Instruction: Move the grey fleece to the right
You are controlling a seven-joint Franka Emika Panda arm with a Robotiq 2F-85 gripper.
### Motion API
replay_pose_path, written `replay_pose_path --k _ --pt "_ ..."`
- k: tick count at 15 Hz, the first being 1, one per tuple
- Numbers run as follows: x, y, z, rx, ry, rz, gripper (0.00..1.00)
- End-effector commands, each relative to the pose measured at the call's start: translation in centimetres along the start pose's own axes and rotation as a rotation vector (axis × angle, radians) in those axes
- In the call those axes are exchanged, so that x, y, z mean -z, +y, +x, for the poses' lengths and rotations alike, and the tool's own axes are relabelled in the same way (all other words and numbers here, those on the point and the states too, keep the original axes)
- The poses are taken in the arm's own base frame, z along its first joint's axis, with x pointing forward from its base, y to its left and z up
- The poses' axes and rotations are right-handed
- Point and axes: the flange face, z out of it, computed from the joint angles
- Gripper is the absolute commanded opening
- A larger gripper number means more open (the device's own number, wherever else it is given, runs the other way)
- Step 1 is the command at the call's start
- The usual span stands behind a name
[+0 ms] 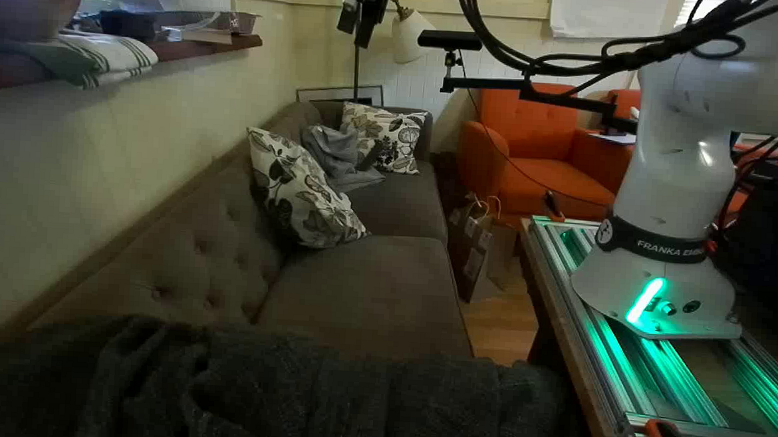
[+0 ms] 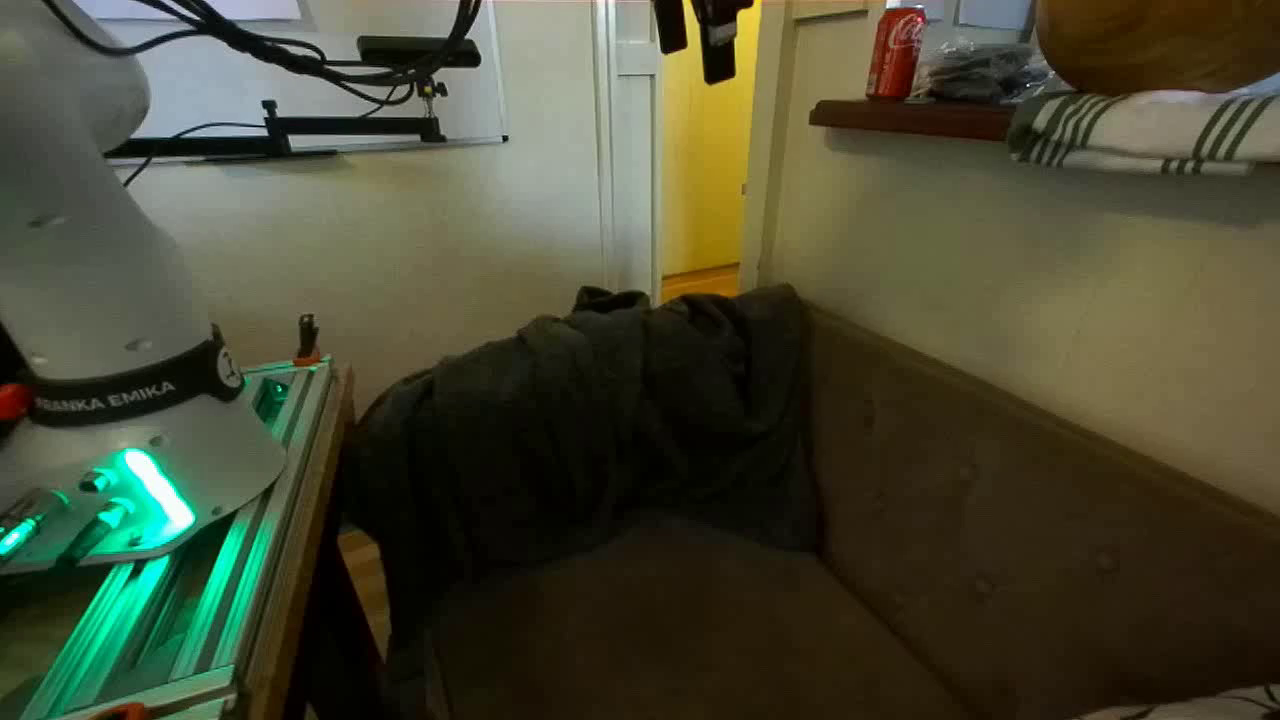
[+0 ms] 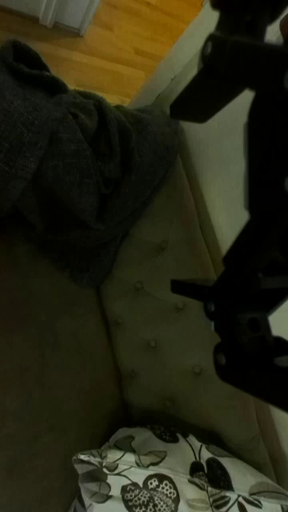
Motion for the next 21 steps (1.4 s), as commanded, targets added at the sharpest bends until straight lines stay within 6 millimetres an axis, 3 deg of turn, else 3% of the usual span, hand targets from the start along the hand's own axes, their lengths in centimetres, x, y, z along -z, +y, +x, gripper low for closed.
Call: replay_pose_path --k 1,4,6,13,21 --pt "0.0 0.0 0.0 0.000 -0.001 0.000 1.00" --pt "-1.0 -0.3 0.2 0.016 -0.007 0.003 1.00" --pt "-3.2 -2.2 0.5 0.063 -0.042 0.011 1.00" --pt "-12.7 -11.9 1.3 0.243 -0.110 0.104 1.00" --pt "-25.4 -18.3 3.2 0.406 -0.184 0.064 1.00"
